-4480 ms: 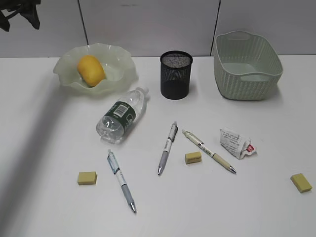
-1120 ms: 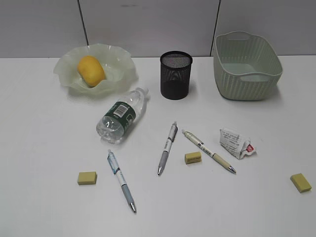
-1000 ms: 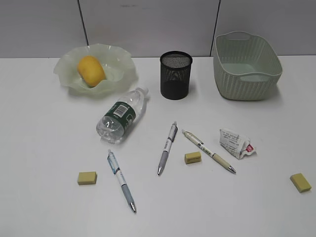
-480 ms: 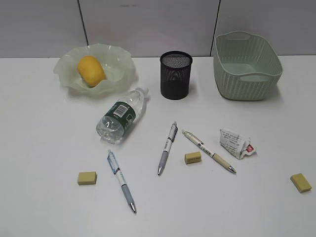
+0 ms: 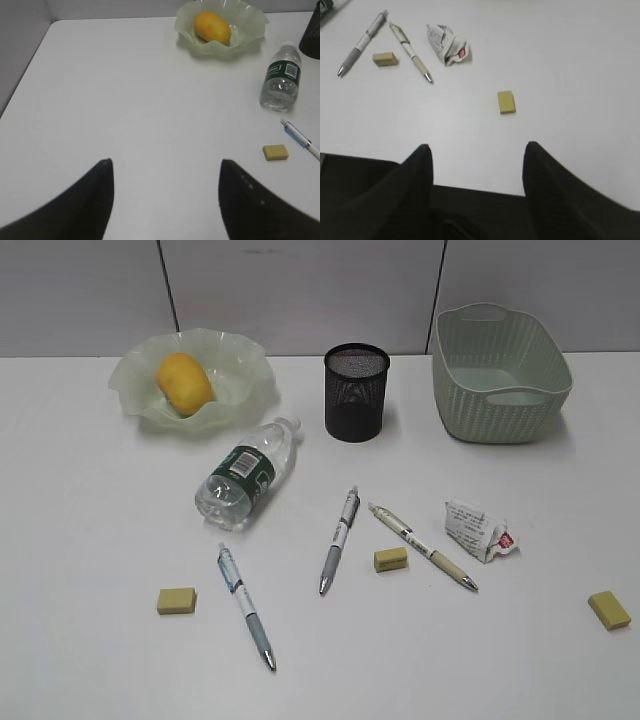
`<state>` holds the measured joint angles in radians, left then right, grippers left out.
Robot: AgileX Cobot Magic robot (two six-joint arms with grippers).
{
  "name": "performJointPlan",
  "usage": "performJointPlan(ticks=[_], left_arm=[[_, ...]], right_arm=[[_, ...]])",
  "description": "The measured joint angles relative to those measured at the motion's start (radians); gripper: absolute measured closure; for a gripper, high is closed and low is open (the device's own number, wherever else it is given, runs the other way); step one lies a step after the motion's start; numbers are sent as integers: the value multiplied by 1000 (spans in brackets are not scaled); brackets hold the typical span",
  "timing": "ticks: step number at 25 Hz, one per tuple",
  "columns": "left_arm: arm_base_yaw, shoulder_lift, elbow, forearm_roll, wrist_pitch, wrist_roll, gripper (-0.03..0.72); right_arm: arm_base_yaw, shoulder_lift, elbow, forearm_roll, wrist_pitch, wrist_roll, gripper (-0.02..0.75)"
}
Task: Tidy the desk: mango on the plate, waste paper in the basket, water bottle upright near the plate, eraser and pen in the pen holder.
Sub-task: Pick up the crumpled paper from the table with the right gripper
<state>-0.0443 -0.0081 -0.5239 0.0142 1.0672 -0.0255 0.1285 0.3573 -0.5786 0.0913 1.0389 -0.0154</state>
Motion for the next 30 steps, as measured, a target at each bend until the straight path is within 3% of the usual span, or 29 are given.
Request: performJointPlan(ticks=[12,24,30], left_arm=[[0,0,0,0,0,0,190],[0,0,0,0,0,0,190],[0,0,0,-1,0,0,190]], right_arm=[[0,772,-390,44,26,-31,281],[4,1275,-753,49,154,-31,281],[101,1469,-868,26,158,-30,208]])
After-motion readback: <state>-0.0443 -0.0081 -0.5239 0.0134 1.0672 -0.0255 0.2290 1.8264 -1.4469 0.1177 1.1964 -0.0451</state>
